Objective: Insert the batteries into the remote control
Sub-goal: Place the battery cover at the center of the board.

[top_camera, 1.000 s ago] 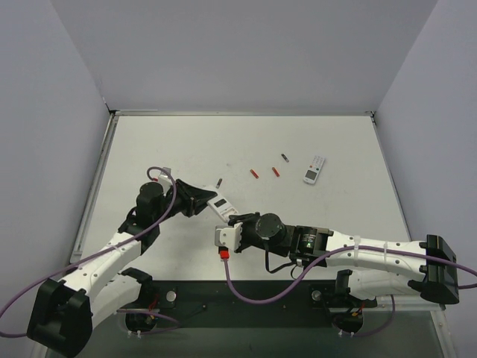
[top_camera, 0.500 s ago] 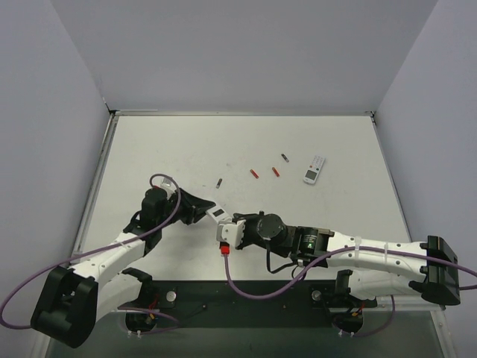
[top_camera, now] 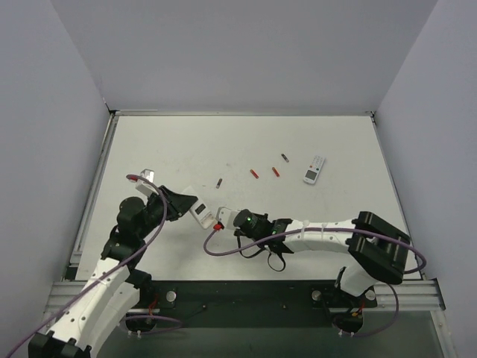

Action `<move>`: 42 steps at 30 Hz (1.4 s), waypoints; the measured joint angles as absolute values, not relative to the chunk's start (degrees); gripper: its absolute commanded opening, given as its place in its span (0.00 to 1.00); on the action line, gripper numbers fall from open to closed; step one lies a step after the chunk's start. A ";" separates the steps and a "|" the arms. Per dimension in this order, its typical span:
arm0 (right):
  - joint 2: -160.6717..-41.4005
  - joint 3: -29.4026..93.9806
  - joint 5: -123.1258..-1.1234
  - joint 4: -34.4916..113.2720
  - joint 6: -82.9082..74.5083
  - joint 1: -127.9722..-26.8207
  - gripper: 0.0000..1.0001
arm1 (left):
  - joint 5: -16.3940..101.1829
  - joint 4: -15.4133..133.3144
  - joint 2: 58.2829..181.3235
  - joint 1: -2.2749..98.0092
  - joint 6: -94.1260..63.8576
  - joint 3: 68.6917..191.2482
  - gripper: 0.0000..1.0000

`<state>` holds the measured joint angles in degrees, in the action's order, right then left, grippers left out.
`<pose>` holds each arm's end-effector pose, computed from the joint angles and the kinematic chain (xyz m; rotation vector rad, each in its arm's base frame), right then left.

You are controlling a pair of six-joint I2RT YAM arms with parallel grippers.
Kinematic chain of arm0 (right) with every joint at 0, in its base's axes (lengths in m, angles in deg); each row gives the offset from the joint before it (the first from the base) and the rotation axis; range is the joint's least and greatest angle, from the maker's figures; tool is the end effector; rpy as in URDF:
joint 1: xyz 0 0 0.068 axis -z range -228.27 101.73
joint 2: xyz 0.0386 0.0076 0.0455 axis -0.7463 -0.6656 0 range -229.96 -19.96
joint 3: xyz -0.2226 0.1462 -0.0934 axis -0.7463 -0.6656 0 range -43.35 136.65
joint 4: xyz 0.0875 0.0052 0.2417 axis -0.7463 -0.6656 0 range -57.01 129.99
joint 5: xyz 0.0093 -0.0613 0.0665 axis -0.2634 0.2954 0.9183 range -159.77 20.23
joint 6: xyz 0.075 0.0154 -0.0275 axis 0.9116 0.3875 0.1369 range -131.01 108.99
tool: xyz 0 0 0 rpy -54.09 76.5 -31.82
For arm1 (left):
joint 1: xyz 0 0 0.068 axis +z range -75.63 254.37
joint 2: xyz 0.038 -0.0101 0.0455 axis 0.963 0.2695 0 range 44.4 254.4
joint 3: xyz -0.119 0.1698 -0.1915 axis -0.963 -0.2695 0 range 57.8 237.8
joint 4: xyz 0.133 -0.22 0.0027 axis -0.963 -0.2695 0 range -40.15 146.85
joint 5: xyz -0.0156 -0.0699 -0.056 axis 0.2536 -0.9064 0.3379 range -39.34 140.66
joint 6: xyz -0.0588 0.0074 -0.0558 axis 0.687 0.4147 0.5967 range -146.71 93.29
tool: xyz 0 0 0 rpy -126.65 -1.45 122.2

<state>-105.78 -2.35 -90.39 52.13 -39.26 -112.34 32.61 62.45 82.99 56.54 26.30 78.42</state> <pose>0.1671 0.2866 0.1840 -1.3637 1.5978 -0.0105 0.1752 -0.0794 0.2370 -0.3460 1.9011 -1.1416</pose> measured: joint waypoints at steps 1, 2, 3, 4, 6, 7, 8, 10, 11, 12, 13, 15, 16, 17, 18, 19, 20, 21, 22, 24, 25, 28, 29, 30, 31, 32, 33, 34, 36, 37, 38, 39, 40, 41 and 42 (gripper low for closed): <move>-107.72 -2.16 -91.15 51.97 -38.43 -112.28 0.00 | 33.86 60.42 80.49 56.59 24.22 78.93 0.00; -109.60 -1.83 -91.98 51.78 -37.73 -112.10 0.00 | 34.84 58.82 78.26 56.65 22.39 79.38 0.00; -111.39 -1.46 -92.77 51.54 -36.95 -112.04 0.00 | 35.94 57.45 75.95 56.72 20.68 79.87 0.00; -112.77 -1.08 -93.29 51.27 -36.36 -112.04 0.00 | 36.92 56.29 74.29 56.76 19.46 80.26 0.00; -115.61 -0.08 -94.52 50.75 -35.09 -112.04 0.00 | 39.17 53.64 69.87 56.85 16.51 81.29 0.00; -116.40 0.51 -95.35 50.66 -34.61 -112.06 0.00 | 40.18 52.68 68.49 56.85 15.55 81.75 0.00; -116.66 0.90 -95.52 50.64 -34.11 -112.06 0.00 | 41.29 51.57 67.03 56.85 14.39 82.34 0.00; -116.66 1.34 -95.24 50.53 -32.93 -112.10 0.05 | 43.50 49.49 64.95 56.85 12.42 83.60 0.00; -116.66 1.49 -95.02 50.27 -32.34 -112.10 0.07 | 44.66 48.31 64.21 56.85 11.31 84.41 0.00; -116.66 1.65 -94.78 49.88 -31.88 -112.12 0.10 | 45.33 47.74 63.90 56.85 10.61 84.91 0.00; -116.66 1.80 -94.43 49.57 -31.48 -112.17 0.17 | 46.12 46.74 63.75 56.85 9.89 85.61 0.00; -116.71 2.17 -93.60 48.72 -30.11 -112.43 0.26 | 47.37 45.25 63.73 56.85 8.53 86.66 0.00; -116.79 2.35 -92.49 48.08 -29.28 -112.56 0.33 | 47.76 44.77 63.73 56.85 8.05 86.97 0.00; -117.03 2.54 -92.33 47.52 -28.86 -112.89 0.36 | 48.09 44.42 63.73 56.85 7.61 87.14 0.00; -117.14 3.02 -92.44 47.10 -28.40 -113.24 0.39 | 48.33 44.18 63.73 56.85 7.28 87.17 0.00; -117.10 3.61 -91.83 46.75 -27.53 -113.35 0.48 | 48.55 43.90 63.73 56.85 7.09 87.17 0.00; -117.10 4.01 -91.35 46.60 -26.89 -113.57 0.52 | 48.63 43.68 63.73 56.85 7.02 87.17 0.00; -117.01 4.16 -91.13 46.62 -26.22 -113.74 0.56 | 48.70 43.55 63.75 56.85 6.96 87.17 0.00; -116.57 4.29 -90.63 46.55 -25.39 -113.89 0.64 | 48.70 43.48 63.75 56.85 6.89 87.17 0.00; -115.48 4.23 -88.49 46.07 -23.70 -114.09 0.72 | 48.70 43.35 63.88 56.85 6.80 87.17 0.00; -114.76 4.16 -87.26 45.74 -22.78 -114.20 0.78 | 48.68 43.33 64.12 56.85 6.69 87.19 0.00; -112.01 3.09 -84.14 44.41 -20.18 -114.00 0.93 | 48.59 42.91 65.39 56.85 6.30 87.38 0.00; -110.85 2.74 -83.00 43.84 -19.09 -113.74 0.98 | 48.46 42.54 66.00 56.87 6.02 87.67 0.00; -109.49 2.59 -82.15 43.30 -17.78 -113.04 1.00 | 48.35 42.17 66.70 56.87 5.80 88.04 0.00; -108.09 2.59 -81.45 42.88 -15.99 -111.84 1.00 | 48.17 41.89 67.42 56.87 5.58 88.56 0.00; -106.63 2.63 -80.97 42.68 -13.93 -110.14 1.00 | 47.96 41.71 68.25 56.89 5.36 89.11 0.00; -105.19 2.78 -80.71 42.40 -11.97 -107.99 1.00 | 47.65 41.51 69.17 56.91 5.12 89.79 0.00; -103.88 3.09 -80.44 42.16 -9.74 -105.76 1.00 | 47.28 41.45 70.16 56.91 4.86 90.44 0.00; -102.37 4.29 -79.68 41.44 -6.30 -101.57 1.00 | 46.38 41.43 72.10 56.91 4.31 91.52 0.00; -101.84 5.08 -79.07 41.20 -4.84 -99.58 1.00 | 45.46 41.56 73.59 56.94 4.07 92.11 0.00; -101.54 6.13 -78.19 40.76 -3.31 -96.89 1.00 | 45.01 41.58 74.51 56.96 4.03 92.35 0.00; -101.47 6.87 -77.69 40.59 -2.52 -95.47 1.00 | 44.42 41.62 75.42 57.00 3.98 92.45 0.00; -101.47 7.94 -76.75 40.19 -1.50 -93.31 0.98 | 43.48 41.62 76.63 57.13 3.90 92.67 0.00; -101.47 8.79 -76.18 39.47 -0.88 -92.02 0.97 | 42.43 41.69 78.02 57.35 3.79 92.89 0.00; -101.51 10.17 -75.22 38.18 -0.21 -90.03 0.95 | 41.14 41.69 79.99 57.64 3.53 93.33 0.00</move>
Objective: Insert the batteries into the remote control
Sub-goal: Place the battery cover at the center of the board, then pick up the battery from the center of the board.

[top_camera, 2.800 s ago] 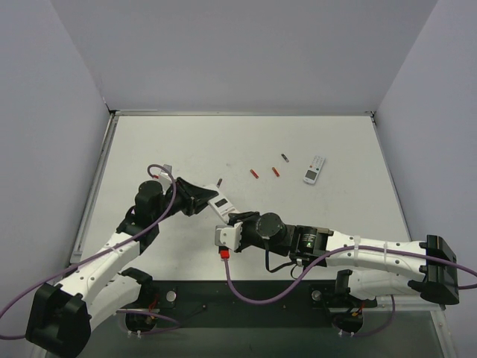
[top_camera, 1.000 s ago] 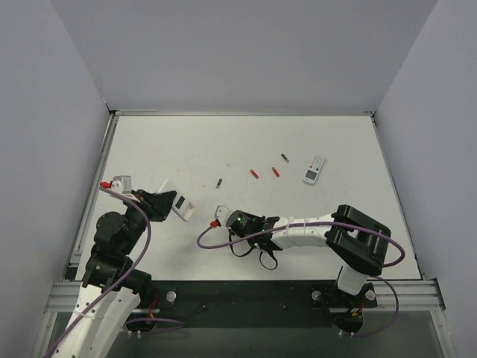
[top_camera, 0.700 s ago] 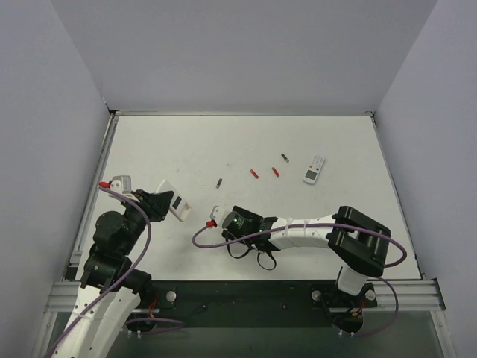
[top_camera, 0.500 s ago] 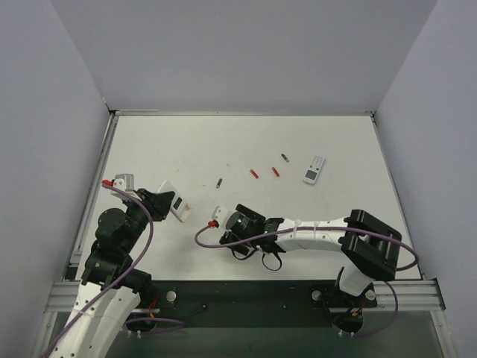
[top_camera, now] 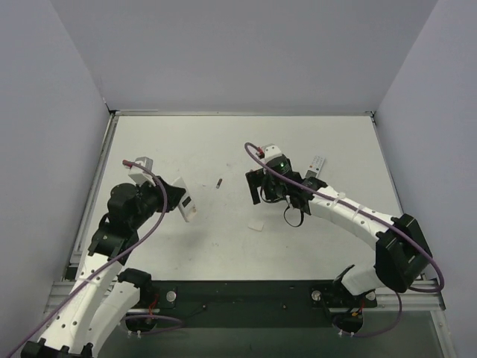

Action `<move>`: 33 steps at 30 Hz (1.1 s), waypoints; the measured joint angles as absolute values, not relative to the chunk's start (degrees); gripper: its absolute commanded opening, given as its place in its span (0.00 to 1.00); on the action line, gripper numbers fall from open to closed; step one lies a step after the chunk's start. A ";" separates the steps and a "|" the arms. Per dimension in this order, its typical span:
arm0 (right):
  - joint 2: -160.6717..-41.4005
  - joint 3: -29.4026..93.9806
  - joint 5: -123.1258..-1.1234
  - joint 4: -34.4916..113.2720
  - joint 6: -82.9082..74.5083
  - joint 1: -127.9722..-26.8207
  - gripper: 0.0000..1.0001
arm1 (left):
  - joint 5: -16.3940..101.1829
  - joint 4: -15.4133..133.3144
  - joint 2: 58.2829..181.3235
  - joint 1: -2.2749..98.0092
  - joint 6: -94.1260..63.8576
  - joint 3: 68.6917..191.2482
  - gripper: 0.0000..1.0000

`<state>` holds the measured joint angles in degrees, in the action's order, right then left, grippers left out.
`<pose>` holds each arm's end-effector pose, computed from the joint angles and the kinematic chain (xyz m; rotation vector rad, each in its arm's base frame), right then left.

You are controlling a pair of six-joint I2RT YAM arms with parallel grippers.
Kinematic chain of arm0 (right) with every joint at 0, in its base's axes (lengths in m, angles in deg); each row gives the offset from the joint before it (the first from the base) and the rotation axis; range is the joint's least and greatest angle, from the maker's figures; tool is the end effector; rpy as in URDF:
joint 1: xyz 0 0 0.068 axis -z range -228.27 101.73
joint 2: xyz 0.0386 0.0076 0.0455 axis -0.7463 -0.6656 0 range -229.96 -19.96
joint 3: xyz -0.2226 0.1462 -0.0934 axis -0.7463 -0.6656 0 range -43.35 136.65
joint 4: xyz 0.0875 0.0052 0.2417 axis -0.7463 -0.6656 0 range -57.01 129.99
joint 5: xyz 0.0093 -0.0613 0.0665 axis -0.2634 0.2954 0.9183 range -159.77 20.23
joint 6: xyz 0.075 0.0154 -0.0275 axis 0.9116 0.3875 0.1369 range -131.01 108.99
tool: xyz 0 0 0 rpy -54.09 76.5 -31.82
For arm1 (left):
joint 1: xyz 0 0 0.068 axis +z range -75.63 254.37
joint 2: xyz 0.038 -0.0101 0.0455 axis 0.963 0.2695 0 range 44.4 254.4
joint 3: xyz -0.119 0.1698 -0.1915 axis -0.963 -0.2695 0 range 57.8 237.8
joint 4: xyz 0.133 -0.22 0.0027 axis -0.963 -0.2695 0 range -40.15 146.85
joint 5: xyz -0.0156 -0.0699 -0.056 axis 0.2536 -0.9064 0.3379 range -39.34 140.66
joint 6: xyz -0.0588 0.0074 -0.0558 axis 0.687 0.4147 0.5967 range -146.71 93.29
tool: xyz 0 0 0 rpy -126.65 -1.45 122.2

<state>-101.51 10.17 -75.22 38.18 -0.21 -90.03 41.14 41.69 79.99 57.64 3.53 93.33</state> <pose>0.2621 0.2250 0.2525 -0.5096 2.0595 0.4533 0.1656 -0.0620 0.2949 -0.1031 1.8922 -0.7203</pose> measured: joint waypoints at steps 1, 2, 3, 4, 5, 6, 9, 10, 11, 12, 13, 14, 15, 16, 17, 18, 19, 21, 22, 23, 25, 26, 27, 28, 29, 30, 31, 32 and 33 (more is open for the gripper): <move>-101.73 11.22 -74.61 37.40 0.14 -88.78 0.91 | 40.37 41.71 81.22 57.77 3.28 93.72 0.00; -102.24 12.77 -73.84 36.48 0.58 -87.36 0.89 | 39.28 41.89 82.88 57.96 2.91 94.27 0.00; -103.11 14.50 -73.10 35.49 0.86 -85.92 0.88 | 38.30 42.00 84.45 58.09 2.56 94.82 0.00; -104.20 16.12 -72.36 34.71 1.11 -84.72 0.86 | 37.42 42.00 85.85 58.27 2.30 95.47 0.00; -105.47 17.73 -71.59 34.23 1.21 -83.38 0.85 | 36.48 41.97 87.07 58.49 1.82 96.19 0.00; -106.83 19.07 -70.89 33.72 1.28 -82.27 0.82 | 35.69 41.93 88.27 58.71 1.23 97.00 0.00; -110.87 21.87 -69.19 32.11 1.63 -78.97 0.77 | 33.57 42.02 91.64 59.36 0.01 100.26 0.00; -112.27 22.35 -68.79 31.56 1.80 -78.03 0.74 | 32.66 42.32 92.58 59.69 -0.12 101.15 0.00; -113.58 22.85 -68.38 30.90 1.98 -76.98 0.70 | 31.61 43.33 93.28 60.26 -0.15 101.53 0.00; -114.58 23.13 -68.09 30.62 2.07 -76.39 0.66 | 31.00 43.94 93.70 60.76 -0.12 101.57 0.00; -116.14 23.83 -67.72 29.83 2.26 -75.54 0.64 | 30.25 44.53 94.07 61.68 0.03 101.48 0.00; -117.19 24.36 -67.50 29.44 2.29 -74.97 0.61 | 29.88 44.88 94.18 62.29 0.05 101.31 0.00; -118.37 24.95 -67.22 29.20 2.39 -74.36 0.57 | 29.51 44.97 94.24 62.88 0.05 101.07 0.00; -119.48 25.56 -67.07 28.85 2.42 -73.83 0.56 | 29.29 45.03 94.24 63.30 -0.06 100.85 0.00; -120.51 26.21 -66.91 28.54 2.42 -73.33 0.54 | 29.14 45.03 94.24 63.41 -0.23 100.65 0.00; -121.49 26.91 -66.78 28.30 2.42 -72.96 0.52 | 28.96 44.99 94.24 63.45 -0.45 100.50 0.00; -122.21 27.48 -66.69 28.13 2.44 -72.67 0.51 | 28.81 44.99 94.24 63.45 -0.56 100.41 0.00; -123.92 29.12 -66.52 27.80 2.39 -72.21 0.49 | 28.22 44.68 94.24 63.43 -1.22 100.32 0.00; -124.79 30.04 -66.48 27.76 2.31 -71.97 0.48 | 27.96 44.60 94.22 63.41 -1.52 100.26 0.00; -125.67 30.89 -66.43 27.78 2.24 -71.89 0.46 | 27.70 44.53 94.20 63.27 -1.83 100.13 0.00; -127.37 32.44 -66.41 27.69 1.89 -71.56 0.39 | 27.39 44.20 94.20 63.08 -2.27 100.00 0.00; -128.20 33.23 -66.41 27.65 1.61 -71.54 0.39 | 27.28 44.03 94.20 62.90 -2.57 99.97 0.00; -129.14 34.10 -66.48 27.52 1.37 -71.54 0.39 | 27.21 43.90 94.20 62.77 -2.99 99.95 0.00; -130.15 35.00 -66.48 27.36 1.19 -71.49 0.39 | 27.19 43.74 94.20 62.62 -3.29 99.95 0.00; -131.09 35.74 -66.52 27.30 0.93 -71.45 0.37 | 27.21 43.63 94.20 62.42 -3.56 99.95 0.00; -131.98 36.44 -66.59 27.17 0.80 -71.43 0.36 | 27.21 43.50 94.20 62.36 -3.86 99.95 0.00; -132.88 37.16 -66.72 26.95 0.60 -71.41 0.35 | 27.24 43.26 94.20 62.25 -4.12 99.95 0.00; -133.86 37.93 -66.85 26.79 0.45 -71.21 0.35 | 27.26 42.98 94.20 62.07 -4.54 99.95 0.00; -134.43 38.37 -66.96 26.71 0.30 -71.21 0.35 | 27.26 42.80 94.20 62.03 -4.74 99.95 0.00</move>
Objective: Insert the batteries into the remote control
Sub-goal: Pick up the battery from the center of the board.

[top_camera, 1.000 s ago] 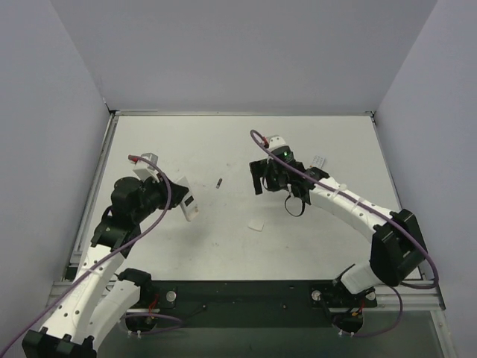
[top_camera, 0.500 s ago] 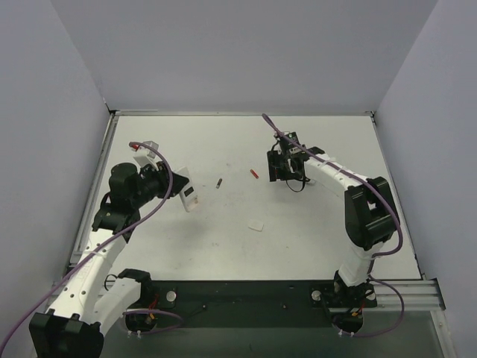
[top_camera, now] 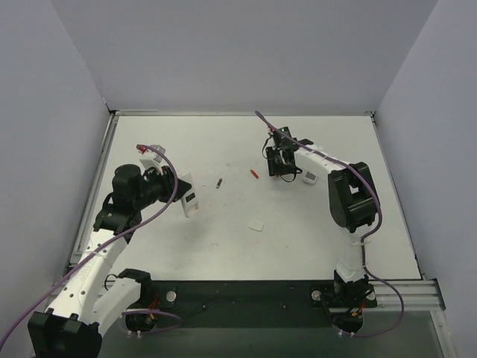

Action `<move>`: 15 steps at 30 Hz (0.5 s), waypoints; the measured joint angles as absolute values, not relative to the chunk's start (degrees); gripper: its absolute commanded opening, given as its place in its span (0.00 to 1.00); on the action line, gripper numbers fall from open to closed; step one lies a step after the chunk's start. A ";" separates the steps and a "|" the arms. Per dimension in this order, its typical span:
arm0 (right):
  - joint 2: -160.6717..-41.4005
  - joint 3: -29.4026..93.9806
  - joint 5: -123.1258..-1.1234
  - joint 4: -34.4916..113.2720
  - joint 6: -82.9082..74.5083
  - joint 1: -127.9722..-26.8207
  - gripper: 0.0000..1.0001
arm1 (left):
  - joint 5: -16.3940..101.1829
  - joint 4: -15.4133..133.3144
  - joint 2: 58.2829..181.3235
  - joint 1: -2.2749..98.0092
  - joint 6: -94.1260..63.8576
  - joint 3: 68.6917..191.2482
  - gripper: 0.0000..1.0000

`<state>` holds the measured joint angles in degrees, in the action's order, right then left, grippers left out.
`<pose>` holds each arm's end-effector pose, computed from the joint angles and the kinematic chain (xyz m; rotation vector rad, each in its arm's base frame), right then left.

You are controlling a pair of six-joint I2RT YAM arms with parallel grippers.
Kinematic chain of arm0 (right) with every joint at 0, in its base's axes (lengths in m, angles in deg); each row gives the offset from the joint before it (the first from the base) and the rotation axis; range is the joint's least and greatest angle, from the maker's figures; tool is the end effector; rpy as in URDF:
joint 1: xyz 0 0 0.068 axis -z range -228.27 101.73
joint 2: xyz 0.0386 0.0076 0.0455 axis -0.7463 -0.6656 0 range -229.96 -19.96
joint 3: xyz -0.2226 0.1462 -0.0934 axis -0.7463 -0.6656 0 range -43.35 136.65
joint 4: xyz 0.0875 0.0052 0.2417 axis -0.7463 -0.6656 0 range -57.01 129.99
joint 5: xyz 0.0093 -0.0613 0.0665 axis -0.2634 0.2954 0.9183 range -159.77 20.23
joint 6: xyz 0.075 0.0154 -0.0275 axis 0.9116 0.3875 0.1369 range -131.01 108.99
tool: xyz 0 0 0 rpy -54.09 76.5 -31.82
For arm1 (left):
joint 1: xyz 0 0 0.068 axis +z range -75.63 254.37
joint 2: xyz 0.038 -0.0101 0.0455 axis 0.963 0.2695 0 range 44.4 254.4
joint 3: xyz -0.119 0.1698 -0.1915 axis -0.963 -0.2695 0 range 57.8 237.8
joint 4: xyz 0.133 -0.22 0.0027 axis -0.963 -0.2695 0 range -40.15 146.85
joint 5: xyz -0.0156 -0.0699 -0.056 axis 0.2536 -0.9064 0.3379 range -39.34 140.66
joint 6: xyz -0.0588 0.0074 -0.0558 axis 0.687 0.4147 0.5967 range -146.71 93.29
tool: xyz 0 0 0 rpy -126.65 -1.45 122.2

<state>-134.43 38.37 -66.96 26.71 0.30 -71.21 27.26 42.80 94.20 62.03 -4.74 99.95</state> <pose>0.4300 0.1857 0.1791 -0.2667 2.3853 0.3415 0.2074 -0.0741 0.2988 0.1108 1.9971 -0.7881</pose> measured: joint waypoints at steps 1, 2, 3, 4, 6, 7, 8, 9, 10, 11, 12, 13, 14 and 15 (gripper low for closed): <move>-135.13 38.78 -67.09 26.60 0.03 -71.19 0.34 | 27.26 42.54 94.20 61.92 -4.93 99.95 0.00; -135.72 39.02 -67.31 26.40 -0.16 -71.16 0.33 | 27.28 42.30 94.20 61.81 -5.00 99.95 0.00; -136.11 39.29 -67.48 26.05 -0.40 -71.16 0.33 | 27.30 42.10 94.20 61.70 -5.13 99.95 0.00; -136.55 39.50 -67.63 25.81 -0.60 -71.16 0.33 | 27.28 41.97 94.20 61.63 -5.17 99.95 0.00; -137.25 40.18 -67.96 25.37 -0.84 -71.12 0.30 | 27.28 41.93 94.20 61.35 -5.39 99.95 0.00; -137.60 40.60 -68.05 25.24 -0.99 -71.12 0.30 | 27.28 41.93 94.20 61.33 -5.46 99.95 0.00; -137.84 40.90 -68.07 25.20 -1.15 -71.10 0.30 | 27.28 41.93 94.20 61.29 -5.57 99.95 0.00; -138.02 41.19 -68.09 25.18 -1.23 -71.08 0.30 | 27.28 41.93 94.20 61.26 -5.63 99.95 0.00; -138.15 41.38 -68.36 25.07 -1.47 -71.08 0.29 | 27.28 41.93 94.20 61.20 -5.79 99.95 0.00; -138.17 41.58 -68.64 24.96 -1.63 -71.08 0.29 | 27.28 41.93 94.20 61.20 -5.92 99.95 0.00; -138.30 41.80 -68.88 24.89 -1.71 -71.08 0.27 | 27.28 41.93 94.20 61.20 -5.98 99.95 0.00; -138.61 42.26 -69.19 24.85 -1.95 -71.06 0.27 | 27.28 41.91 94.20 61.20 -6.05 99.95 0.00; -138.80 42.48 -69.38 24.89 -2.11 -71.06 0.27 | 27.28 41.91 94.20 61.18 -6.07 99.95 0.00; -138.98 42.52 -69.49 24.89 -2.13 -70.99 0.26 | 27.28 41.91 94.20 61.18 -6.11 99.95 0.00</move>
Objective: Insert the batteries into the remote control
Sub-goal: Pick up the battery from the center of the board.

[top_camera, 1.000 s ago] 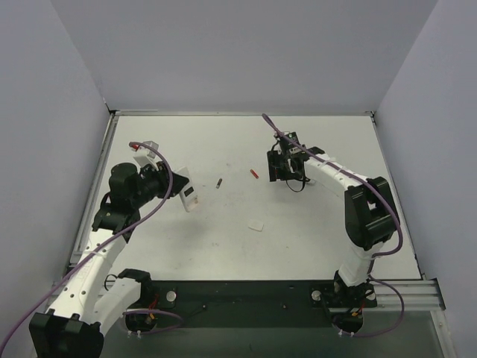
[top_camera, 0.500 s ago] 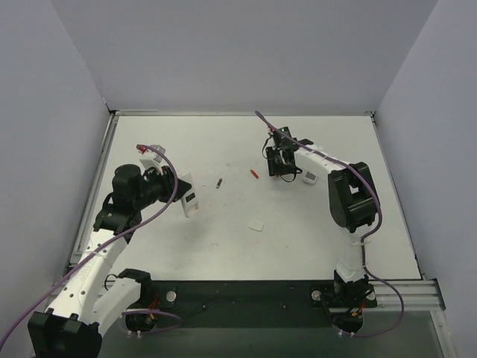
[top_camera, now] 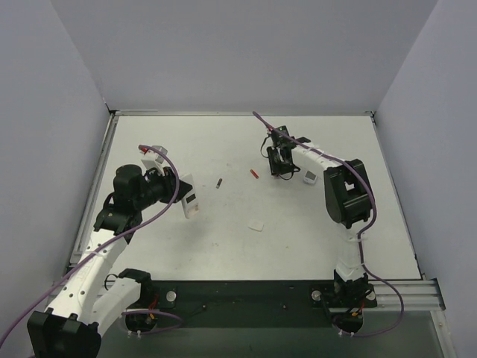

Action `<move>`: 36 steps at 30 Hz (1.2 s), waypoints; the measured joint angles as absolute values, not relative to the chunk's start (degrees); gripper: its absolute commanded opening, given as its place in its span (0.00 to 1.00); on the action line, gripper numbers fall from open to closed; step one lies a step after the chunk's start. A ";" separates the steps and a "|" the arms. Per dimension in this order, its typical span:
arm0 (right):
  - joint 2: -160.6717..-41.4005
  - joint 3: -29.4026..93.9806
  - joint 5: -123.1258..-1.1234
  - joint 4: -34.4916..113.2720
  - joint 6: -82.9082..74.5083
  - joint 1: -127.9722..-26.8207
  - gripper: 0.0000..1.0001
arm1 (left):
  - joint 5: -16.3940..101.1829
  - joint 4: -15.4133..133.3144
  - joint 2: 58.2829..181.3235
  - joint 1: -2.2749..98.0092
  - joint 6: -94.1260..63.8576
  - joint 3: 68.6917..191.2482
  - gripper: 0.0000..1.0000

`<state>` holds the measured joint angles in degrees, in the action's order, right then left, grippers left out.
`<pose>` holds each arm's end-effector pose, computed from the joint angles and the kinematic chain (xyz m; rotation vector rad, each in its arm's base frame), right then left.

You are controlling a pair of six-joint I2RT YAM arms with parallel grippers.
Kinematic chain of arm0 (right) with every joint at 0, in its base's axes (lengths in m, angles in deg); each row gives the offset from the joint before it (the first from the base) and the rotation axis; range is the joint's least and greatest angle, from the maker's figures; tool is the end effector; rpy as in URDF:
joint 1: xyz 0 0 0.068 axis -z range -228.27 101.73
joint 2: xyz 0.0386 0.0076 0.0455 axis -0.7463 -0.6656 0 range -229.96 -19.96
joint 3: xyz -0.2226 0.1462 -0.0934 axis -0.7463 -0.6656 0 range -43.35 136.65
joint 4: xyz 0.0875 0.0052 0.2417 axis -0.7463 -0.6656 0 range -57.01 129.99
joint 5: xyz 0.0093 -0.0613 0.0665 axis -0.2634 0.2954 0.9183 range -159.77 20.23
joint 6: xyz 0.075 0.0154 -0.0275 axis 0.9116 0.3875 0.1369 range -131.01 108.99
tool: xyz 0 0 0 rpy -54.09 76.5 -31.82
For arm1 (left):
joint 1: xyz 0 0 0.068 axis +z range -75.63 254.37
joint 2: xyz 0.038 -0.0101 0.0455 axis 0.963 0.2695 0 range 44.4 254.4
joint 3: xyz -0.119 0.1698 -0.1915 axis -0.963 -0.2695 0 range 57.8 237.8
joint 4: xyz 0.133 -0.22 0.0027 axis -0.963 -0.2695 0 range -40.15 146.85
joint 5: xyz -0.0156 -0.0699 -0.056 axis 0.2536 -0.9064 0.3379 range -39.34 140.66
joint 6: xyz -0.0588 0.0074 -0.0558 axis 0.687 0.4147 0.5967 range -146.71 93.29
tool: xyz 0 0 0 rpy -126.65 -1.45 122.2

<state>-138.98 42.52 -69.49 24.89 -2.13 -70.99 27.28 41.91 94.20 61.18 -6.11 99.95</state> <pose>0.4456 0.1869 0.1638 -0.2948 2.4114 0.2579 0.2055 -0.0770 0.2968 0.1457 2.0091 -0.7817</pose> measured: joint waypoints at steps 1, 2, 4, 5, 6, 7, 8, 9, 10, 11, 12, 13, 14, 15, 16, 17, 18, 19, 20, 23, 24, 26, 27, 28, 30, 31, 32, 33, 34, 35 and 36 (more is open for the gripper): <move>-139.13 42.54 -69.58 24.76 -2.22 -70.95 0.25 | 27.28 41.91 94.20 61.18 -6.16 99.95 0.00; -139.37 42.61 -69.69 24.70 -2.28 -70.86 0.24 | 27.28 41.91 94.20 61.18 -6.18 99.95 0.00; -139.85 42.72 -69.86 24.72 -2.39 -70.73 0.20 | 27.28 41.91 94.20 61.18 -6.20 99.95 0.00; -140.07 42.72 -69.97 24.63 -2.50 -70.73 0.19 | 27.28 41.91 94.20 61.18 -6.20 99.95 0.00; -140.22 42.72 -70.06 24.59 -2.54 -70.73 0.19 | 27.28 41.91 94.20 61.18 -6.22 99.95 0.00; -140.42 42.74 -70.17 24.63 -2.57 -70.68 0.17 | 27.28 41.91 94.20 61.18 -6.20 99.95 0.00; -140.51 42.96 -70.17 24.54 -2.61 -70.68 0.16 | 27.28 41.91 94.20 61.18 -6.22 99.95 0.00; -140.55 43.04 -70.32 24.61 -2.74 -70.68 0.14 | 27.28 41.91 94.20 61.18 -6.22 99.95 0.00; -140.57 43.04 -70.39 24.59 -2.89 -70.68 0.12 | 27.28 41.91 94.20 61.18 -6.22 99.95 0.00; -140.59 43.04 -70.39 24.59 -3.03 -70.68 0.09 | 27.26 41.91 94.20 61.18 -6.22 99.95 0.00; -140.59 43.04 -70.41 24.59 -3.18 -70.68 0.06 | 27.26 41.91 94.20 61.18 -6.22 99.95 0.00; -140.59 43.04 -70.41 24.59 -3.42 -70.68 0.04 | 27.21 41.93 94.20 61.18 -6.22 99.95 0.00; -140.59 43.04 -70.41 24.59 -3.57 -70.68 0.01 | 27.15 41.93 94.20 61.18 -6.20 99.93 0.00; -140.59 43.04 -70.41 24.61 -3.68 -70.68 0.01 | 26.93 41.93 94.20 61.18 -6.20 99.93 0.00; -140.59 43.04 -70.43 24.61 -3.79 -70.68 0.00 | 26.58 42.00 94.20 61.18 -6.16 99.86 0.00; -140.59 43.04 -70.43 24.63 -3.88 -70.71 0.00 | 26.30 42.02 94.18 61.18 -6.16 99.80 0.00; -140.59 43.04 -70.43 24.65 -3.88 -70.77 0.00 | 26.10 42.04 94.18 61.18 -6.14 99.71 0.00; -140.57 43.04 -70.43 24.65 -4.01 -70.81 0.00 | 25.92 42.02 94.18 61.18 -5.94 99.65 0.00; -140.51 42.94 -70.45 24.74 -4.05 -70.92 0.00 | 25.88 42.02 94.18 61.18 -5.76 99.62 0.00; -139.55 41.49 -70.85 25.22 -4.32 -71.38 0.00 | 25.62 42.06 94.18 61.18 -4.76 99.60 0.00; -138.76 40.44 -71.07 25.29 -4.47 -71.69 0.00 | 25.47 42.08 94.18 61.18 -4.28 99.56 0.00; -136.75 38.06 -71.46 25.13 -4.71 -72.63 0.00 | 25.05 42.59 94.13 61.18 -3.21 99.12 0.00; -135.48 36.79 -71.74 25.33 -4.93 -73.31 0.00 | 24.72 43.18 94.05 61.18 -2.70 98.64 0.00; -133.99 35.39 -72.12 25.46 -5.12 -74.12 0.00 | 24.26 43.79 93.91 61.18 -1.98 98.03 0.00; -130.17 32.75 -72.77 25.35 -5.34 -76.19 0.00 | 23.30 45.12 93.45 61.18 -0.78 96.70 0.00; -128.03 31.53 -73.03 25.46 -5.45 -77.39 0.00 | 22.80 46.39 92.95 61.18 0.09 95.58 0.00; -125.62 30.32 -73.21 25.55 -5.63 -78.66 0.00 | 22.34 47.68 92.36 61.18 1.10 94.31 0.00; -123.15 29.17 -73.40 25.75 -5.89 -79.89 0.00 | 21.68 49.14 91.82 61.18 2.19 92.96 0.00; -120.57 28.01 -73.49 26.03 -6.30 -81.28 0.00 | 21.09 51.09 91.31 61.18 3.35 91.52 0.00; -118.26 27.11 -73.60 26.16 -6.70 -82.62 0.00 | 20.46 52.64 91.03 61.18 4.64 90.27 0.00; -115.90 26.21 -73.69 26.31 -7.13 -84.02 0.00 | 19.80 54.45 90.92 61.18 5.93 89.13 0.00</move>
